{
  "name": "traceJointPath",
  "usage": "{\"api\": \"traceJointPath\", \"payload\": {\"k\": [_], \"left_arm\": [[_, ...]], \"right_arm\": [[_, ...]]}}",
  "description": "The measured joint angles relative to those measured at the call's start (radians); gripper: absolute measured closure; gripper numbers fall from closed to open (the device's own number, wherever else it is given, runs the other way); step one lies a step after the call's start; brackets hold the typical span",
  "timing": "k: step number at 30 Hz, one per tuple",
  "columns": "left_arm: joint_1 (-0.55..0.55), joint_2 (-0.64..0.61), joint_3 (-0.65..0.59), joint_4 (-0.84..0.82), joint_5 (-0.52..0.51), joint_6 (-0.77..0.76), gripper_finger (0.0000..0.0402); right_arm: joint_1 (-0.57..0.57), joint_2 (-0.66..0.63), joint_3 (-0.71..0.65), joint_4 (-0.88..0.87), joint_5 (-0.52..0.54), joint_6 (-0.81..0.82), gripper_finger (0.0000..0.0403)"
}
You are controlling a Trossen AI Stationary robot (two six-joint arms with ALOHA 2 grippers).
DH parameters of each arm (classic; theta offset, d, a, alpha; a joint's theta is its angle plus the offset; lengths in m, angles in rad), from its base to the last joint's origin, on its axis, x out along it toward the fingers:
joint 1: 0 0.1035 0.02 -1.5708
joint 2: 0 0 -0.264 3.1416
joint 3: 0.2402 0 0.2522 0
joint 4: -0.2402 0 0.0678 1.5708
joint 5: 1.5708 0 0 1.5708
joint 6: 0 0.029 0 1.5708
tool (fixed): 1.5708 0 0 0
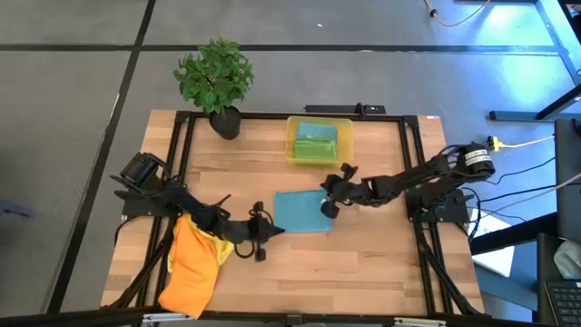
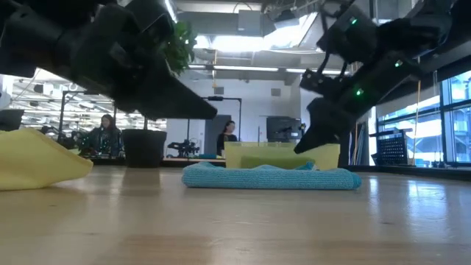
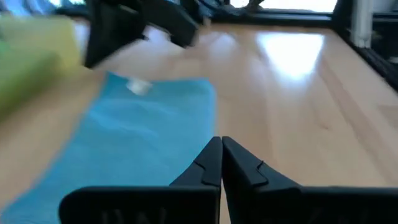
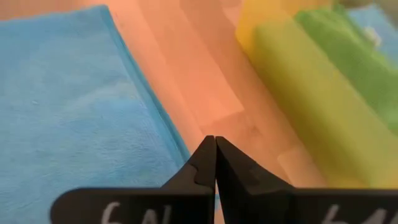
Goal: Fold microfiber towels
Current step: Fold the blue microfiber towel
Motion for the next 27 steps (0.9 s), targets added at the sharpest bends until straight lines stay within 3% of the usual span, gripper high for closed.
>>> {"api": "traceJointPath", "payload": {"k": [3,11,27], "left_arm": [[0.009,0.000,0.014,-0.067,0.075,-0.051,0.0401],[0.078,0.000,0.085,-0.462,0.024,-0.233,0.0401],[0.213,-0.011,0.087,-0.631,0.013,-0.225,0.0401]], "right_arm": [[-0.027,0.035,0.000,0.006,-0.043,0.003,0.0397],[-0.047,0.125,0.015,-0.006,-0.119,0.007,0.0397],[0.128,0.097,0.026,-0.189,-0.111,0.195,0.0398]]}}
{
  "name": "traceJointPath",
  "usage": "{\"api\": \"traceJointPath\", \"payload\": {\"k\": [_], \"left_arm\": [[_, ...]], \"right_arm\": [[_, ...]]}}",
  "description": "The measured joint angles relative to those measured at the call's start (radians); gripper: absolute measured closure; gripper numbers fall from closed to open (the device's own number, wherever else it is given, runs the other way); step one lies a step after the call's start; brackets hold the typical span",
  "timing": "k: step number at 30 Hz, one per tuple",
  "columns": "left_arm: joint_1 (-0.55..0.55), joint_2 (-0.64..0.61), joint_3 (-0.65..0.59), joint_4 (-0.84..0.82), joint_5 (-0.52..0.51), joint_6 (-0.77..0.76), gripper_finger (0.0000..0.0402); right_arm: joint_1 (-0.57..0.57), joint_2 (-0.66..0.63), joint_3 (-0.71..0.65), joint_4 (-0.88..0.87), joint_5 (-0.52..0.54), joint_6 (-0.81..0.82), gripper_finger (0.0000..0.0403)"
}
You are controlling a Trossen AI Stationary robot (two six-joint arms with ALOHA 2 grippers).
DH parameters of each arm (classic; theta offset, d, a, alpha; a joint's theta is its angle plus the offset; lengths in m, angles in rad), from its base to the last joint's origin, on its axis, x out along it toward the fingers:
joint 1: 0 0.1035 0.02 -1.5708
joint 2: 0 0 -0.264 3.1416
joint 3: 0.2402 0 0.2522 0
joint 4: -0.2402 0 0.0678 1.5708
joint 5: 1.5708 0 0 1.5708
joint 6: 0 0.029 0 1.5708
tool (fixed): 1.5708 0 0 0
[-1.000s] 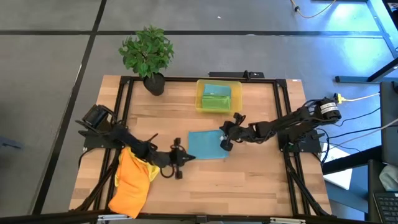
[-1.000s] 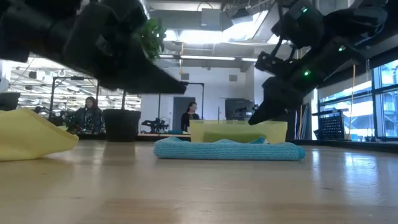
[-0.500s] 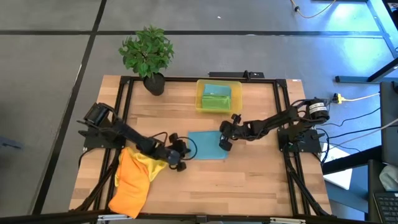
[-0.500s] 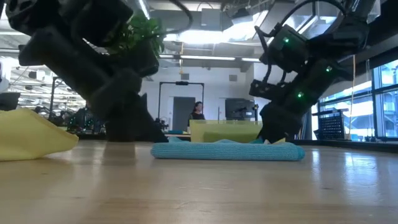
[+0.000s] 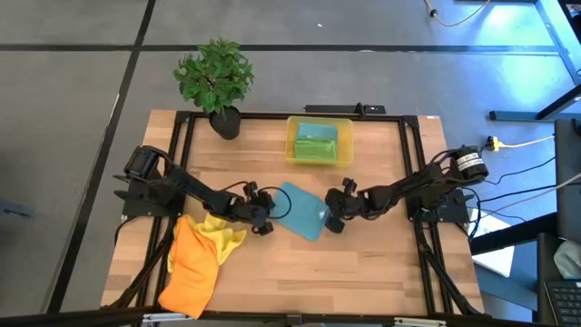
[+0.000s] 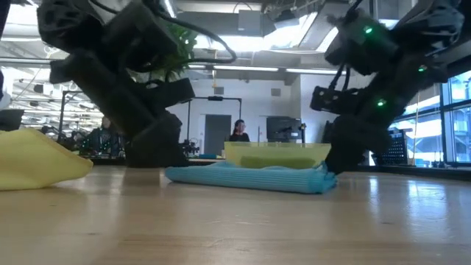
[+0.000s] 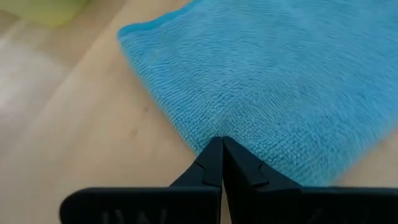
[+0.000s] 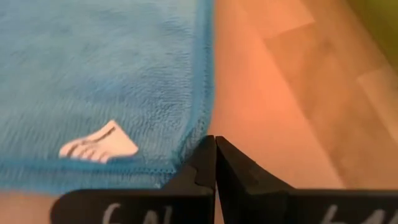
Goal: Fold microfiber towels
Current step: Fold the blue microfiber towel
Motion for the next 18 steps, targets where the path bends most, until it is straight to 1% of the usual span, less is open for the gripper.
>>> {"api": "traceJointPath", "payload": {"k": [4,9,12,15,18], "left_arm": [[0.039,-0.010,0.000,-0.007,0.008,0.033,0.0401],[0.061,-0.017,0.033,-0.011,0.007,0.050,0.0397],[0.073,-0.018,0.052,-0.015,0.007,0.110,0.0397],[0.082,-0.018,0.075,-0.010,0.007,0.156,0.0400],[0.084,-0.019,0.092,-0.014,0.007,0.190,0.0399]], "right_arm": [[0.067,0.002,-0.002,0.034,0.000,0.049,0.0398],[0.150,0.003,-0.003,0.062,-0.013,0.106,0.0398],[0.197,0.005,-0.005,0.093,-0.026,0.136,0.0398],[0.244,0.010,-0.006,0.179,-0.091,0.155,0.0398],[0.286,0.021,-0.006,0.293,-0.095,0.142,0.0398]]}}
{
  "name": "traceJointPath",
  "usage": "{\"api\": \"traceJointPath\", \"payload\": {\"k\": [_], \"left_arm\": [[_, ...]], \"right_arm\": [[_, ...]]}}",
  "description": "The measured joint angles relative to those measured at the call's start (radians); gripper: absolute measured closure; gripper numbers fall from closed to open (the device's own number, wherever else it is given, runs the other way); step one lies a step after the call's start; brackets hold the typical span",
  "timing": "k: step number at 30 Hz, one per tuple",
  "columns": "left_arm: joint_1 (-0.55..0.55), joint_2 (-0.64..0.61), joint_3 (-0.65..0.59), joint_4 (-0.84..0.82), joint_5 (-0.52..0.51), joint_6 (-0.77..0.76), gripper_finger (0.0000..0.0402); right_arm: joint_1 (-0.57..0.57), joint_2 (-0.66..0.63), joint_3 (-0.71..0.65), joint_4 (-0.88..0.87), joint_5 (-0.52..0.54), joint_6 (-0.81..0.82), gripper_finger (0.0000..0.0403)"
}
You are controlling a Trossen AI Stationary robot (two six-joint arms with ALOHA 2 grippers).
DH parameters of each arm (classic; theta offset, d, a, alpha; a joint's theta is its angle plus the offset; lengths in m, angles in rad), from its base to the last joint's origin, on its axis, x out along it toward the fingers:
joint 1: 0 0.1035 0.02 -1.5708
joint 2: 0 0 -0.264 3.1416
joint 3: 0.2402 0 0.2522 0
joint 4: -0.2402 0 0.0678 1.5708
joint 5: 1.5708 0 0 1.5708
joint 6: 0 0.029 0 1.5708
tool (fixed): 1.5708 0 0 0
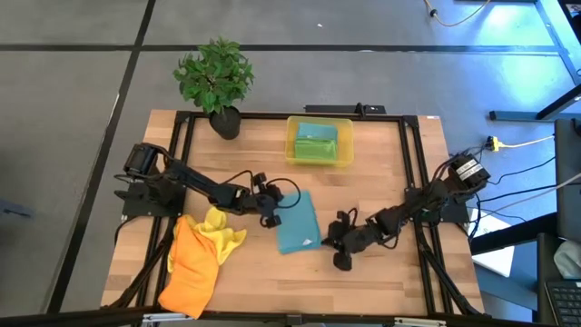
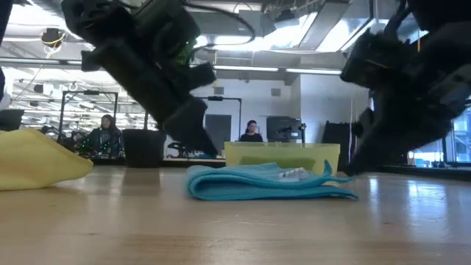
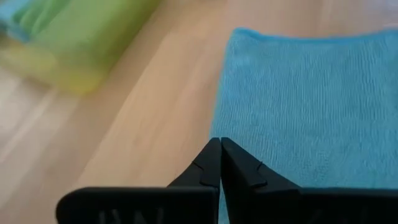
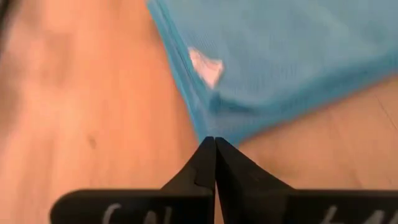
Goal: Fold microfiber towels
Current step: Fold the blue microfiber towel
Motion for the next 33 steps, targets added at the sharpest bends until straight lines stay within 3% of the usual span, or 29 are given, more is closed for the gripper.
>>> {"api": "traceJointPath", "payload": {"k": [6,10,13,16,18,20,24,26,29,33], "left_arm": [[-0.059,-0.085,0.041,-0.018,0.007,0.066,0.0391],[-0.150,-0.142,0.052,-0.006,0.071,0.082,0.0390],[-0.229,-0.126,0.052,0.080,0.113,0.082,0.0390],[-0.281,-0.081,0.053,0.118,0.238,0.094,0.0390],[-0.317,-0.071,0.053,0.108,0.251,0.094,0.0390],[-0.353,-0.071,0.085,0.042,0.189,0.098,0.0390],[-0.425,-0.049,0.247,-0.285,-0.033,0.143,0.0390],[-0.451,-0.026,0.335,-0.401,-0.087,0.194,0.0390],[-0.464,0.026,0.428,-0.454,-0.077,0.261,0.0390],[-0.451,0.096,0.462,-0.496,0.057,0.295,0.0385]], "right_arm": [[0.042,0.014,0.001,0.063,0.007,-0.056,0.0398],[0.043,0.000,0.003,0.075,0.025,-0.145,0.0398],[0.042,-0.010,0.002,0.084,0.047,-0.223,0.0397],[0.028,-0.012,0.002,0.121,0.098,-0.274,0.0386],[0.016,-0.013,0.003,0.145,0.111,-0.309,0.0378],[0.011,-0.013,0.003,0.160,0.112,-0.331,0.0370],[0.004,-0.014,0.004,0.175,0.112,-0.338,0.0356],[0.002,-0.014,0.004,0.173,0.112,-0.357,0.0349],[0.004,-0.014,0.004,0.174,0.112,-0.390,0.0342],[0.004,-0.014,0.004,0.181,0.101,-0.406,0.0333]]}}
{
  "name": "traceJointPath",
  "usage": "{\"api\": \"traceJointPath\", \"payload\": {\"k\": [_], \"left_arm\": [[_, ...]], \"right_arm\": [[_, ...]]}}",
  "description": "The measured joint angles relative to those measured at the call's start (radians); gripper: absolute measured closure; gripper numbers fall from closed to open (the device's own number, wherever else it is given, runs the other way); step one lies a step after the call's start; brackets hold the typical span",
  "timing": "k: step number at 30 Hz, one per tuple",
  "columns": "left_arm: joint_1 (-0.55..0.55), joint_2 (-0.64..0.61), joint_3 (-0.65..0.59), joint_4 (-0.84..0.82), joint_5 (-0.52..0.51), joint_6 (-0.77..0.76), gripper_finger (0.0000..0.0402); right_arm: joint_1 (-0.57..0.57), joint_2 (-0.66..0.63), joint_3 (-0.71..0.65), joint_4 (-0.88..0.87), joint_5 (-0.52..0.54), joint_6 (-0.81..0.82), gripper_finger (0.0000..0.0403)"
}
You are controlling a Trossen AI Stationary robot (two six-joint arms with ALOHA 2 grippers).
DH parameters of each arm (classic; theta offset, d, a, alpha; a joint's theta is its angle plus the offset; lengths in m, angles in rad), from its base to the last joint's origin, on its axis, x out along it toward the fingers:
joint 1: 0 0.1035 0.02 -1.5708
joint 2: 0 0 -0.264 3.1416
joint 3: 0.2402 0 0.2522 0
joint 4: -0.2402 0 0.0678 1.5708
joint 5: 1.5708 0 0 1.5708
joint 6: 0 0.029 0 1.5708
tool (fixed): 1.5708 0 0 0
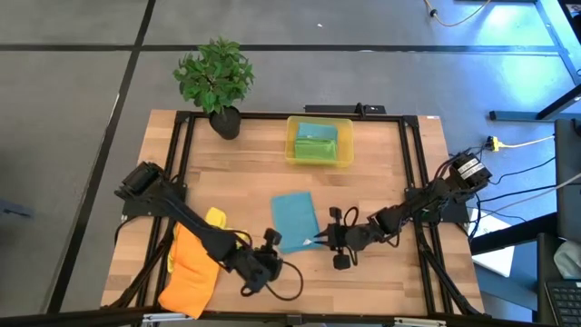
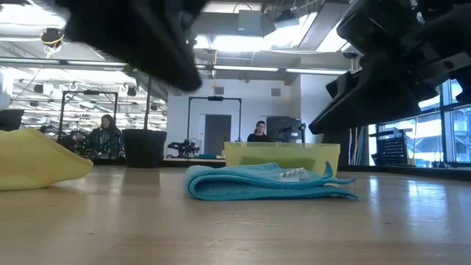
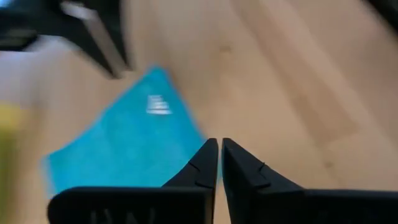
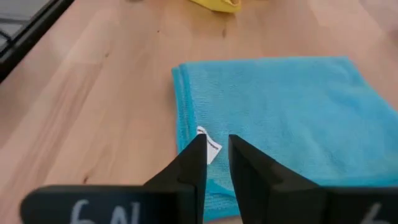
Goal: Fold microfiber towels
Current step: Fold the blue microfiber towel
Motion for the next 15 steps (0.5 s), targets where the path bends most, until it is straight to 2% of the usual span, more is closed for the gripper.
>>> {"api": "traceJointPath", "payload": {"k": [2,4,9,15], "left_arm": [[0.004,0.027,0.001,0.026,0.072,-0.001,0.0372],[0.007,0.052,0.001,0.033,0.098,-0.009,0.0351],[0.029,0.076,0.001,-0.015,0.051,-0.019,0.0289],[0.060,0.125,0.001,-0.045,0.033,0.106,0.0240]], "right_arm": [[0.002,0.000,0.000,0.013,-0.026,-0.041,0.0329],[0.010,0.000,0.000,0.023,-0.037,-0.066,0.0324],[0.013,0.000,0.000,0.031,-0.015,-0.085,0.0306],[0.014,0.000,0.000,0.035,-0.013,-0.081,0.0287]]}}
